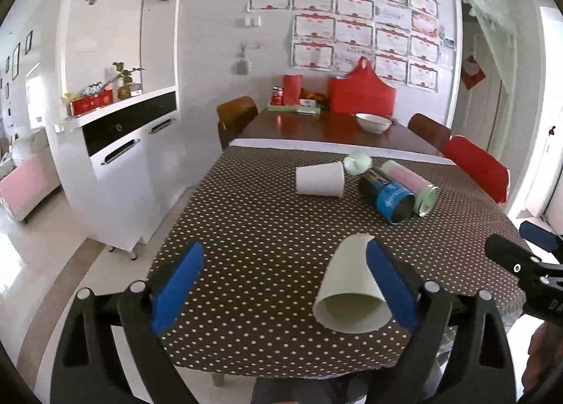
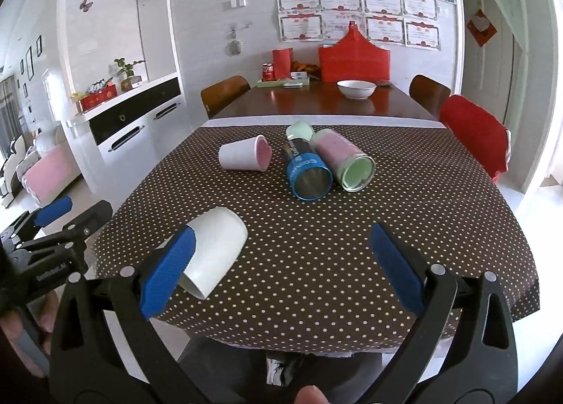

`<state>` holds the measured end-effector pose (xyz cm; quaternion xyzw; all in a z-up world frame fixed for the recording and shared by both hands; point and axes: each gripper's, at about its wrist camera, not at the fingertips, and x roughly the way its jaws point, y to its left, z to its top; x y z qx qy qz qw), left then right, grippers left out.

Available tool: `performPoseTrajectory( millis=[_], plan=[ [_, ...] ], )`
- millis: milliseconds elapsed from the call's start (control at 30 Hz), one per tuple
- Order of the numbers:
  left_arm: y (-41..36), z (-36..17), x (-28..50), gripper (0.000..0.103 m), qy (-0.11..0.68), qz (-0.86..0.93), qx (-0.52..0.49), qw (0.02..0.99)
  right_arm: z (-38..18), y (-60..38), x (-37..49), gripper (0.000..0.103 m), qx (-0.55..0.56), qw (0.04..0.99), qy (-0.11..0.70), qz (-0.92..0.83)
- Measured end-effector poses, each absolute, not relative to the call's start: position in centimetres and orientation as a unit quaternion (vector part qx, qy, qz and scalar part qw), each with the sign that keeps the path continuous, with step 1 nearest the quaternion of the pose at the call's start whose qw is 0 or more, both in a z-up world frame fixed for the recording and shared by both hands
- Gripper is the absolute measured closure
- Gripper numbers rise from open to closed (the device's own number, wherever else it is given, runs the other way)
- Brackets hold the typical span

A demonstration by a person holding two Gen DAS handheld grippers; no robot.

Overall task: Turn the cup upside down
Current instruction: 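Turn the held cream cup so its rim faces the table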

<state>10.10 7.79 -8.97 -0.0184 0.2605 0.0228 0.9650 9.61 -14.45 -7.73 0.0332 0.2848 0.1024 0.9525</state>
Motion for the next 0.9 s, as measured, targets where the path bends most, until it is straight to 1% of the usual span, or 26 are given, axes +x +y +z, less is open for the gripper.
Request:
performPoseTrajectory(
  millis=[400, 500, 633, 733, 900],
  plan=[
    [9.5, -8.2, 9.0, 0.008, 0.242, 0.058, -0.021, 0.968, -7.8, -12.1, 11.1, 0.006, 0.042, 0.935, 0.324, 0.141],
    [9.9, -8.0, 8.7, 0.004, 0.233, 0.069, -0.017, 0.970, -8.0, -11.3, 12.2, 0.006, 0.052, 0.924, 0.348, 0.151],
    [10.7, -7.9, 8.6, 0.004, 0.227, 0.079, -0.018, 0.971, -8.6, -9.8, 14.1, 0.006, 0.049, 0.912, 0.383, 0.139],
    [11.5, -8.0, 8.7, 0.004, 0.225, 0.083, -0.023, 0.970, -9.5, -9.1, 15.7, 0.006, 0.075, 0.892, 0.421, 0.144],
    [13.0, -8.5, 9.3, 0.004, 0.227, 0.092, -0.028, 0.969, -10.9, -7.6, 17.8, 0.006, 0.090, 0.872, 0.462, 0.135]
  ],
)
